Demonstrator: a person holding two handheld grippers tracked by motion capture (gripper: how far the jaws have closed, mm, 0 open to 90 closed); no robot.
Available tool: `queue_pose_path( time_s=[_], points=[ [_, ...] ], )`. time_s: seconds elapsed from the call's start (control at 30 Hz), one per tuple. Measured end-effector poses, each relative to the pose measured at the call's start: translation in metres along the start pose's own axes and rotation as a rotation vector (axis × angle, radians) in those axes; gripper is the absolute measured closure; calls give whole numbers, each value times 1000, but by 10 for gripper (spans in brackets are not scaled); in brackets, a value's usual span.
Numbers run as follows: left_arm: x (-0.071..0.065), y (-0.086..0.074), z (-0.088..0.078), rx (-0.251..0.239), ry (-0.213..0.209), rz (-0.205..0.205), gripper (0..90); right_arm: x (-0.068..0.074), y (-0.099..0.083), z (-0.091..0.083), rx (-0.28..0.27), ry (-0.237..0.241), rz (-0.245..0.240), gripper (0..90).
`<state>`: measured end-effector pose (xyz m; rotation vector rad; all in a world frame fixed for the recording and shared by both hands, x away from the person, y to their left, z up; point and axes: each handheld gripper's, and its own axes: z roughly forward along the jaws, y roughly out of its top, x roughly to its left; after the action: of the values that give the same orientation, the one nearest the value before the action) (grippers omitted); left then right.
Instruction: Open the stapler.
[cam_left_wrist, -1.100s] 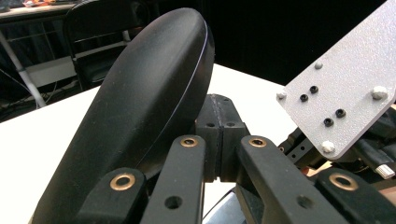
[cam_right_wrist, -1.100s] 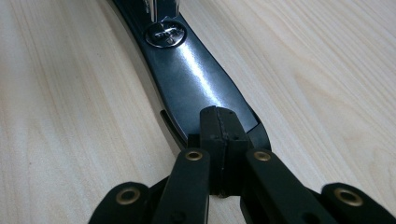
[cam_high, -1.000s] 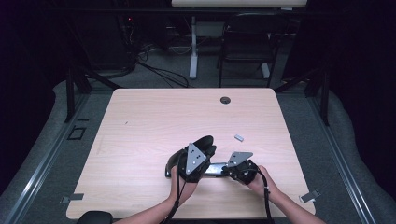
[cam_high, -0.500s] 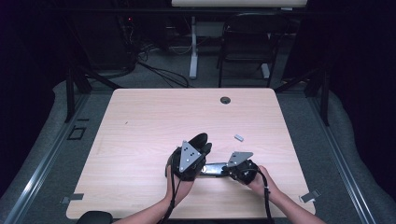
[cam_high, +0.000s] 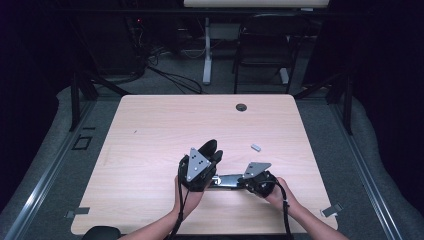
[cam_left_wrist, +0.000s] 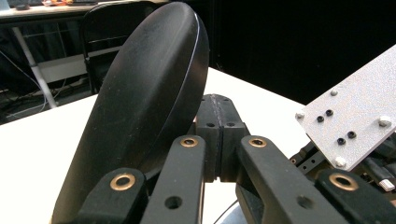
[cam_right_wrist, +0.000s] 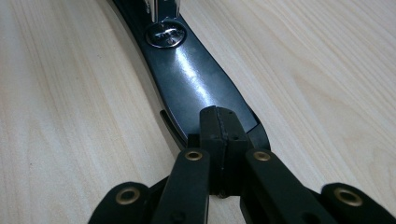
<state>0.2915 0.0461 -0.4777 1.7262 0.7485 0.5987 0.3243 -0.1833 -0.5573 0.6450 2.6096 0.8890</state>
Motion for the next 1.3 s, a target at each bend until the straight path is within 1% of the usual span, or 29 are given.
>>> queue_pose_path(
  time_s=[0.03, 0.1, 0.13, 0.23, 0.43, 0.53, 0.7, 0.87, 1.03, 1.07, 1.17, 1.3],
  points=[
    [0, 0, 0, 2, -1, 0, 900, 0, 0, 1, -9, 0, 6, 900],
    [1, 0, -1, 1, -1, -1, 900, 0, 0, 1, -9, 4, 7, 900],
    [1, 1, -1, 1, 1, -2, 900, 0, 0, 0, 1, 1, -2, 900],
    [2, 1, -3, 1, 5, -4, 900, 1, -1, 1, -16, 6, 13, 900],
    [5, 3, -6, 0, 8, -5, 900, 0, -1, 1, -13, 9, 11, 900],
    [7, 4, -8, -9, 15, -7, 900, 0, -1, 1, -14, 7, 13, 900],
    [9, 6, -12, -20, 22, 6, 900, -1, -1, 1, -14, 8, 15, 900],
    [11, 7, -14, -26, 43, 19, 900, 0, -1, 1, -14, 8, 13, 900],
    [16, 9, -16, -34, 57, 16, 900, -1, -1, 0, -16, 6, 10, 900],
    [16, 9, -16, -35, 56, 15, 900, -1, -1, 0, -18, 7, 11, 900],
    [17, 9, -18, -29, 58, 35, 900, -1, -1, 0, -16, 6, 10, 900],
    [20, 9, -22, -30, 72, 37, 900, 0, -1, 1, -16, 4, 8, 900]
  ],
)
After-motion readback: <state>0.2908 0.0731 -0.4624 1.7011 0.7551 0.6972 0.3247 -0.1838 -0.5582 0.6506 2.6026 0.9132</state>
